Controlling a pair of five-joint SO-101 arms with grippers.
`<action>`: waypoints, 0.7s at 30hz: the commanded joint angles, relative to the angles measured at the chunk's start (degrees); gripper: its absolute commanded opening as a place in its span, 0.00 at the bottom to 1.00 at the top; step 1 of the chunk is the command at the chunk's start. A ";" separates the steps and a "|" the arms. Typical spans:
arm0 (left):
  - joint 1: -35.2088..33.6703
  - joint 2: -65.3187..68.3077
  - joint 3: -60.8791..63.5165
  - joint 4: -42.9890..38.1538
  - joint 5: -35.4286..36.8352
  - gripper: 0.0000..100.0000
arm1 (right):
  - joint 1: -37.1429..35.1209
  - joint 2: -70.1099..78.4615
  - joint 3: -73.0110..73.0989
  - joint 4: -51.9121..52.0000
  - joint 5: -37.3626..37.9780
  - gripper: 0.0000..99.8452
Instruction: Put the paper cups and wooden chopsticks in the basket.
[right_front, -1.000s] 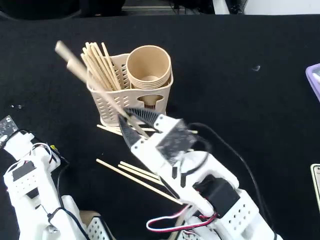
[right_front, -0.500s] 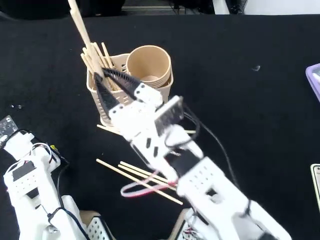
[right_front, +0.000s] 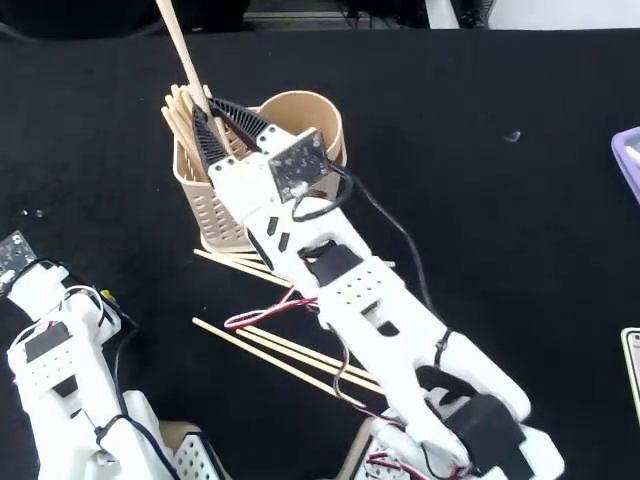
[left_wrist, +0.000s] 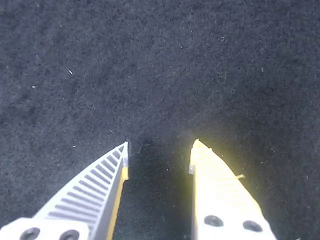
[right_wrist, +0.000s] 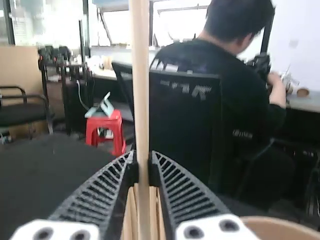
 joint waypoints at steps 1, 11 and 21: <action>0.57 -0.79 -1.19 -0.79 -0.35 0.21 | -2.20 0.75 -4.44 6.15 -0.44 0.03; 0.57 -0.79 -1.19 -0.79 -0.35 0.21 | -2.55 -4.70 -10.95 22.86 -5.63 0.16; 0.57 -0.79 -1.19 -0.79 -0.35 0.21 | -6.86 -28.18 -11.38 38.15 -5.54 0.13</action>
